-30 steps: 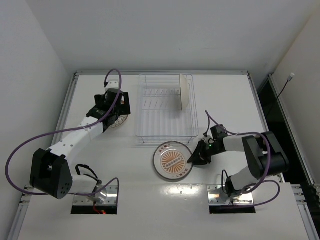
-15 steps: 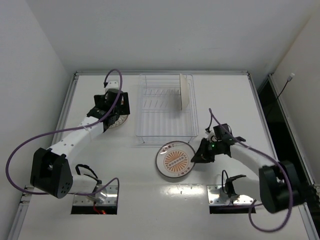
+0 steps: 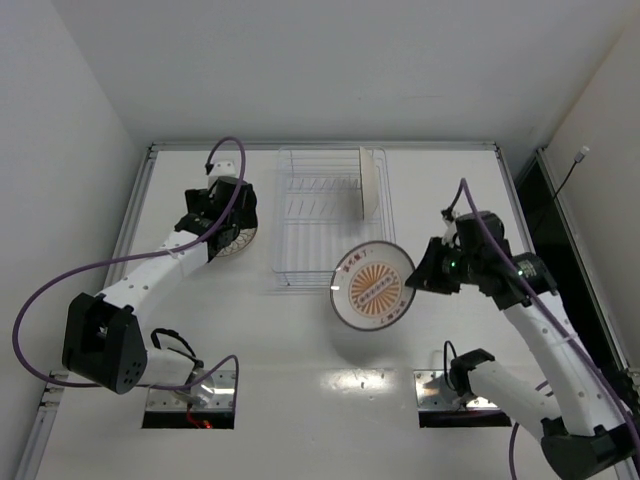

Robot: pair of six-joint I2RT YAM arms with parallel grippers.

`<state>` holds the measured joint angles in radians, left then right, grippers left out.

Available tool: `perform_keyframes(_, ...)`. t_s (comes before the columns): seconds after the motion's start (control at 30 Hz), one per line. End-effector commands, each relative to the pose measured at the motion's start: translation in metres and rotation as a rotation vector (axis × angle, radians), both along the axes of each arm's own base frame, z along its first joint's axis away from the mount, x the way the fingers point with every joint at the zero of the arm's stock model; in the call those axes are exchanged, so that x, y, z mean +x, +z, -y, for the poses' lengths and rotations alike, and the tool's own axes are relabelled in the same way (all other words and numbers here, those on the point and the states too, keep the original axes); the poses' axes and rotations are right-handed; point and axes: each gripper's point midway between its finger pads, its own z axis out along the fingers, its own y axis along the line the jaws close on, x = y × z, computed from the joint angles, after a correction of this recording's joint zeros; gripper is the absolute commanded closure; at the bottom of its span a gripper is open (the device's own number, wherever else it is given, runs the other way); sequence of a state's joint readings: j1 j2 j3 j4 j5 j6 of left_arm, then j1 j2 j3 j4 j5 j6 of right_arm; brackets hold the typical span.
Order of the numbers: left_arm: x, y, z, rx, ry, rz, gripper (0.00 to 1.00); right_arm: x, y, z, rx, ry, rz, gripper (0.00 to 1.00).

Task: Load the plates into the dish rack

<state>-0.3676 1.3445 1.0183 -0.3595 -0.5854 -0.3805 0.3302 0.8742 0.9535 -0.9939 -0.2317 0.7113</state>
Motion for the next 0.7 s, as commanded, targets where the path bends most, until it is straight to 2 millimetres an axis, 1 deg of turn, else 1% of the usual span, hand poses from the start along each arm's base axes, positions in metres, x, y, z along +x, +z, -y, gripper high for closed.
perform_keyframes(0.0,0.006,0.018,0.001,-0.01,0.022,0.051,0.0,0.034,0.059,0.004,-0.043,-0.051,0.172,1.0)
perform_keyframes(0.03,0.006,0.018,0.001,-0.01,0.022,0.051,0.0,0.044,0.075,0.003,-0.044,-0.06,0.195,1.0)
perform_keyframes(0.07,0.006,0.018,0.001,-0.01,0.022,0.051,0.0,0.049,0.081,0.001,-0.052,-0.052,0.212,1.0)
perform_keyframes(0.1,0.006,0.019,0.0,-0.004,0.029,0.053,0.0,0.057,0.097,0.001,-0.062,-0.069,0.254,1.0)
perform_keyframes(0.13,0.006,0.019,0.0,-0.004,0.029,0.053,0.0,0.066,0.103,0.002,-0.075,-0.073,0.281,1.0)
perform_keyframes(0.17,0.006,0.019,0.0,-0.004,0.029,0.053,0.0,0.079,0.101,0.003,-0.123,-0.098,0.274,1.0)
perform_keyframes(0.2,0.006,0.019,0.0,-0.004,0.029,0.053,0.0,0.091,0.117,0.005,-0.137,-0.114,0.317,1.0)
perform_keyframes(0.23,0.006,0.019,0.0,-0.004,0.029,0.053,0.0,0.102,0.123,0.003,-0.161,-0.118,0.341,1.0)
perform_keyframes(0.27,0.006,0.019,0.0,-0.004,0.029,0.053,0.0,0.114,0.128,0.009,-0.211,-0.162,0.364,1.0)
perform_keyframes(0.3,0.006,0.019,0.0,-0.004,0.029,0.053,0.0,0.132,0.138,0.009,-0.24,-0.184,0.383,1.0)
perform_keyframes(0.33,0.006,0.019,0.0,-0.004,0.029,0.053,0.0,0.141,0.145,0.008,-0.268,-0.192,0.404,1.0)
perform_keyframes(0.37,0.006,0.019,0.0,-0.012,0.034,0.055,0.0,0.152,0.151,0.019,-0.324,-0.252,0.421,1.0)
perform_keyframes(0.4,0.006,0.018,0.002,-0.018,0.026,0.053,0.0,0.159,0.173,0.014,-0.327,-0.262,0.478,1.0)
perform_keyframes(0.43,0.005,0.021,0.002,-0.021,0.026,0.061,0.0,0.175,0.169,0.013,-0.371,-0.271,0.471,1.0)
perform_keyframes(0.47,0.005,0.021,0.002,-0.021,0.026,0.061,0.0,0.183,0.175,0.015,-0.408,-0.296,0.492,1.0)
perform_keyframes(0.5,0.006,0.021,0.004,-0.028,0.016,0.059,0.0,0.188,0.19,0.012,-0.414,-0.305,0.525,1.0)
perform_keyframes(0.53,0.006,0.021,0.004,-0.028,0.016,0.059,0.0,0.205,0.179,0.014,-0.483,-0.325,0.5,1.0)
perform_keyframes(0.57,0.006,0.021,0.004,-0.028,0.016,0.059,0.0,0.21,0.177,0.008,-0.5,-0.323,0.499,1.0)
perform_keyframes(0.6,0.006,0.021,0.004,-0.028,0.016,0.059,0.0,0.216,0.184,0.002,-0.503,-0.32,0.517,1.0)
perform_keyframes(0.63,0.006,0.021,0.004,-0.028,0.016,0.059,0.0,0.222,0.181,-0.001,-0.522,-0.326,0.517,1.0)
perform_keyframes(0.67,0.005,0.024,0.003,-0.032,0.016,0.067,0.0,0.231,0.174,-0.008,-0.54,-0.321,0.51,1.0)
